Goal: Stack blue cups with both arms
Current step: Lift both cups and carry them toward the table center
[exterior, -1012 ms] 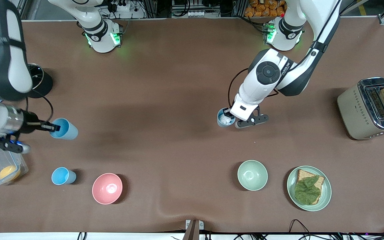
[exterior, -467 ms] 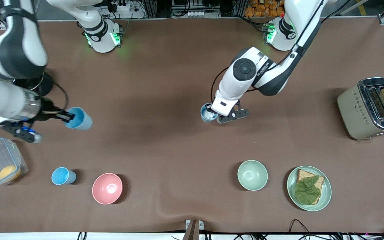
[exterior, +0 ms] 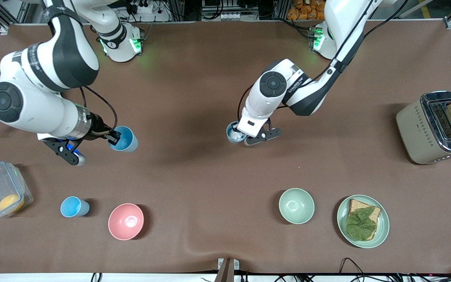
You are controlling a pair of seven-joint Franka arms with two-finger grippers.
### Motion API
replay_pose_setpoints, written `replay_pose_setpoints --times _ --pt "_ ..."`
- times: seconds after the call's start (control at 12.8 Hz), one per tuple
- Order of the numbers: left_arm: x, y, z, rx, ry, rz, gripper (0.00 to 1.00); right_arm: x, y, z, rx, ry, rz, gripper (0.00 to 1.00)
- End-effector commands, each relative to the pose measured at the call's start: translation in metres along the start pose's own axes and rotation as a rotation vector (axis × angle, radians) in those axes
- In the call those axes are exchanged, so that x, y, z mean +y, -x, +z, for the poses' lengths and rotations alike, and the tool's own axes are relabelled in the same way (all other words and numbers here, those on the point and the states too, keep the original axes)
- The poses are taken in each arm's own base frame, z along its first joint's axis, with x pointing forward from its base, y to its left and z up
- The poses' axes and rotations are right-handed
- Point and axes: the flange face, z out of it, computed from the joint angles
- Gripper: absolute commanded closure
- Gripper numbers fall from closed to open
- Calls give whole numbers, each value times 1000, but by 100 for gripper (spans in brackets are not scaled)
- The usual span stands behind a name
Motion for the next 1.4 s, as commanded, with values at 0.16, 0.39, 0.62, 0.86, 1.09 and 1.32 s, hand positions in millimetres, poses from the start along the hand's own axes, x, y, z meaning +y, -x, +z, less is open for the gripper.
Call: replay_pose_setpoints --times 0.16,0.39,0.62,0.86,1.09,1.32 --pt "20 7 14 19 26 -32 100 13 5 -31 -58 -88 106 100" --pt "22 15 33 49 -6 -22 100 7 6 -31 -119 -155 207 100" --pt "26 21 47 62 -2 -30 100 5 5 -22 -147 -157 243 100" --pt "31 32 62 56 10 -31 100 -3 6 -19 -182 -229 303 100" --pt "33 39 78 87 1 -36 100 -13 14 -1 -177 -234 337 100" --pt "34 42 87 105 -10 -42 100 -23 22 7 -167 -250 356 100"
